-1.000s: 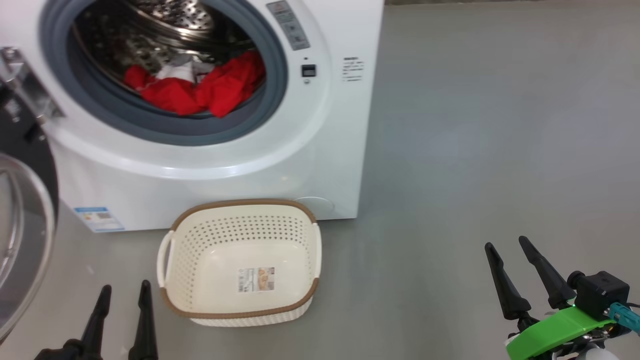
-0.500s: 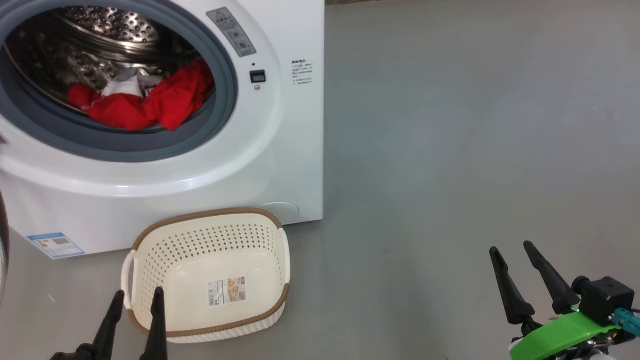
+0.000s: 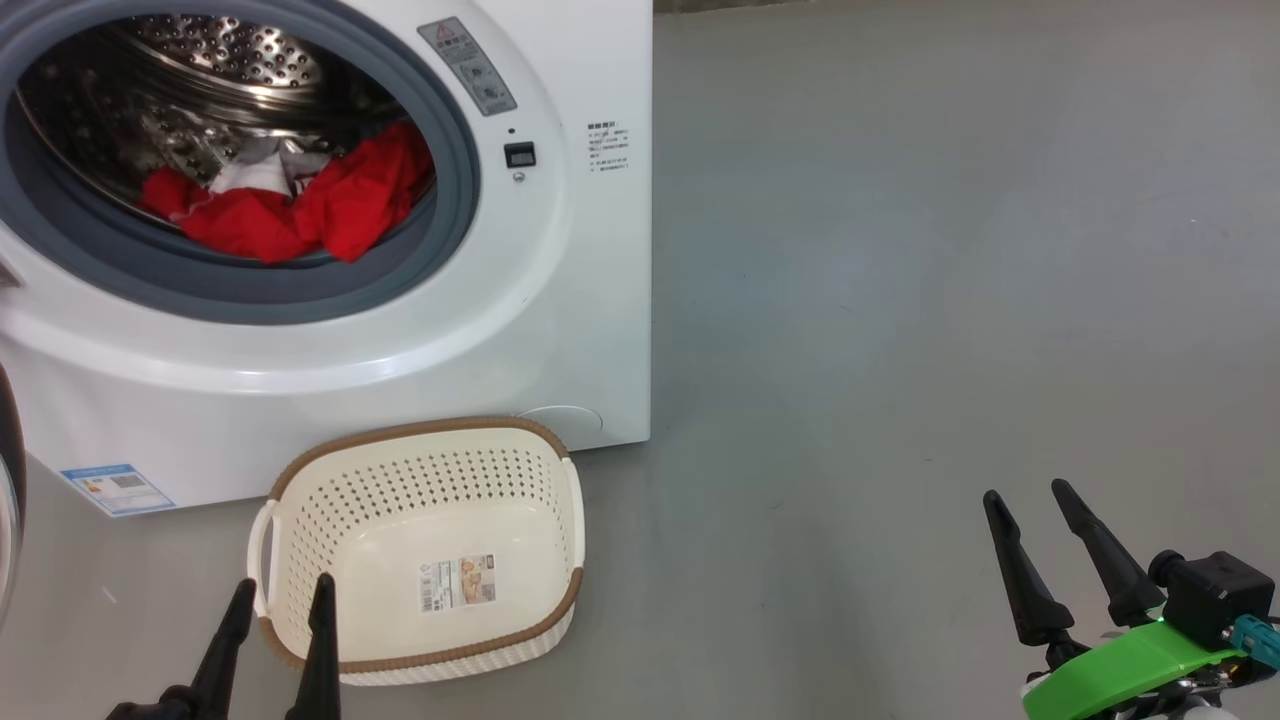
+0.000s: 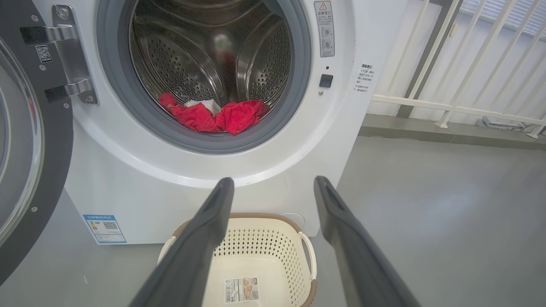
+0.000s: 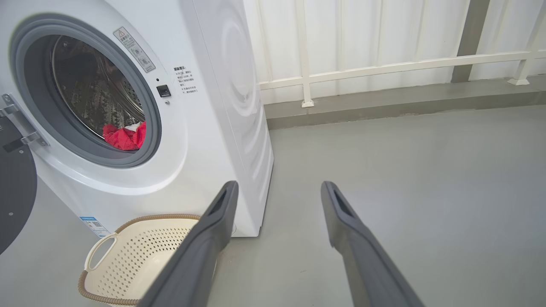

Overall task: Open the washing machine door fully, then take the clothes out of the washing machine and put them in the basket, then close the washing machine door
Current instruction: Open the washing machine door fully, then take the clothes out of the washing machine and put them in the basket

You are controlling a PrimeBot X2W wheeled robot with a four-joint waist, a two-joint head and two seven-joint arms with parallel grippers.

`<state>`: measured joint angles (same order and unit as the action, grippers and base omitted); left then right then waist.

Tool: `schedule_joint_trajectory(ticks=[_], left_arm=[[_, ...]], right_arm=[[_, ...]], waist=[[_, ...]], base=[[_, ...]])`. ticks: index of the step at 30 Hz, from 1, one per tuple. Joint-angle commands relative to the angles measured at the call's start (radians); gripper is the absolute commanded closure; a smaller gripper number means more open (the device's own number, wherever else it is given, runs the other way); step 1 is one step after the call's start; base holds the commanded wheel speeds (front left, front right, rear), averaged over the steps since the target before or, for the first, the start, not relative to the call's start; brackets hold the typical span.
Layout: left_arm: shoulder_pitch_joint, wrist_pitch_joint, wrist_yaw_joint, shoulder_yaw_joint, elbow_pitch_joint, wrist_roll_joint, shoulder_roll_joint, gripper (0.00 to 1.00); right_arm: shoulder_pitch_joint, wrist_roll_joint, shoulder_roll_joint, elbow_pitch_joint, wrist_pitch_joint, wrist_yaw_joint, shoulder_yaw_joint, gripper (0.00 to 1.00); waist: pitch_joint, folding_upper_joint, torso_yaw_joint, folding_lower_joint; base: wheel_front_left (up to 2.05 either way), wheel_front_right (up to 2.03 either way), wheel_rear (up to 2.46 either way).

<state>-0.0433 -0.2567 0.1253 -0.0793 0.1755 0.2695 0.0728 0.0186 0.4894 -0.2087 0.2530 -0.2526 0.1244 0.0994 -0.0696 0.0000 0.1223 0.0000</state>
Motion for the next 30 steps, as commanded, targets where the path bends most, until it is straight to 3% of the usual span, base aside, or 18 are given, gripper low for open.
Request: schedule_joint_trajectory(ticks=[1, 13, 30], left_arm=[[0.019, -0.005, 0.005, -0.031, -0.023, -0.003, 0.016, 0.0], [0.031, -0.005, 0.005, -0.032, -0.031, -0.011, 0.024, 0.0], [0.057, -0.005, 0.005, -0.014, -0.037, -0.004, 0.036, 0.0]], right_arm=[[0.003, -0.008, -0.014, -0.027, -0.009, 0.006, 0.011, 0.0], [0.009, -0.01, -0.01, -0.028, -0.009, 0.006, 0.014, 0.0], [0.02, -0.011, -0.006, -0.028, -0.009, 0.006, 0.019, 0.0]], waist=[[-0.001, 0.0, -0.002, 0.0], [-0.009, 0.0, -0.009, 0.0], [-0.025, 0.0, -0.015, 0.0]], base=[[0.0, 0.0, 0.0], [0.07, -0.23, 0.16], [0.94, -1.49, 0.55]])
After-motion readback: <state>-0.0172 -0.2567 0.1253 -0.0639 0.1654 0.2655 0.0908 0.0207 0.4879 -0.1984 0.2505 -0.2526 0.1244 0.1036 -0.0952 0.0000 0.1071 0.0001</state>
